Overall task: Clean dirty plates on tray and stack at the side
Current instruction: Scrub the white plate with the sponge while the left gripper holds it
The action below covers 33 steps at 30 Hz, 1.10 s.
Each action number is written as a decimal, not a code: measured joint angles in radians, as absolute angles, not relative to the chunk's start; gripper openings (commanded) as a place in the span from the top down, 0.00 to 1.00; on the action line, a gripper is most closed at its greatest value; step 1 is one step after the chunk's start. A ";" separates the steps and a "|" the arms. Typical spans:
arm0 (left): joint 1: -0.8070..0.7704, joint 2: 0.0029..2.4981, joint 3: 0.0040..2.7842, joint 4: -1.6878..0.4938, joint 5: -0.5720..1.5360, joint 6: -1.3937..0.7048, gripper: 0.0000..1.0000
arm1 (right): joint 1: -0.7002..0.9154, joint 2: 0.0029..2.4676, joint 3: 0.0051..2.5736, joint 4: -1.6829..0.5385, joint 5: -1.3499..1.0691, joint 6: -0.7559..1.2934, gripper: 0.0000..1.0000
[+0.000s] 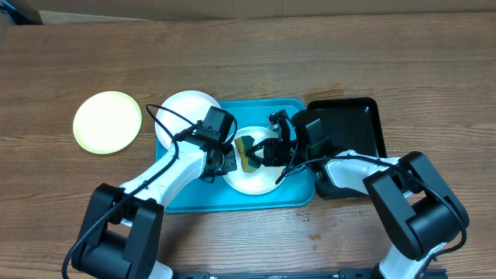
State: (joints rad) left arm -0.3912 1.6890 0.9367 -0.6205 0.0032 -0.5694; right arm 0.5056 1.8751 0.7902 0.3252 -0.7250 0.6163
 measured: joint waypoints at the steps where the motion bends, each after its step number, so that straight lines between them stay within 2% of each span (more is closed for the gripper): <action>1: -0.391 1.689 0.937 -0.620 0.003 -0.569 0.96 | 0.506 1.875 0.790 0.325 -0.724 0.613 0.96; 33: -0.391 1.689 0.937 -0.620 0.003 -0.569 0.96 | 0.546 1.897 0.790 0.334 -0.624 0.583 0.96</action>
State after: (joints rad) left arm -0.3912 1.6890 0.9367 -0.6205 0.0032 -0.5694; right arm 0.5461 1.8965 0.7902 0.3340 -0.6235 0.5835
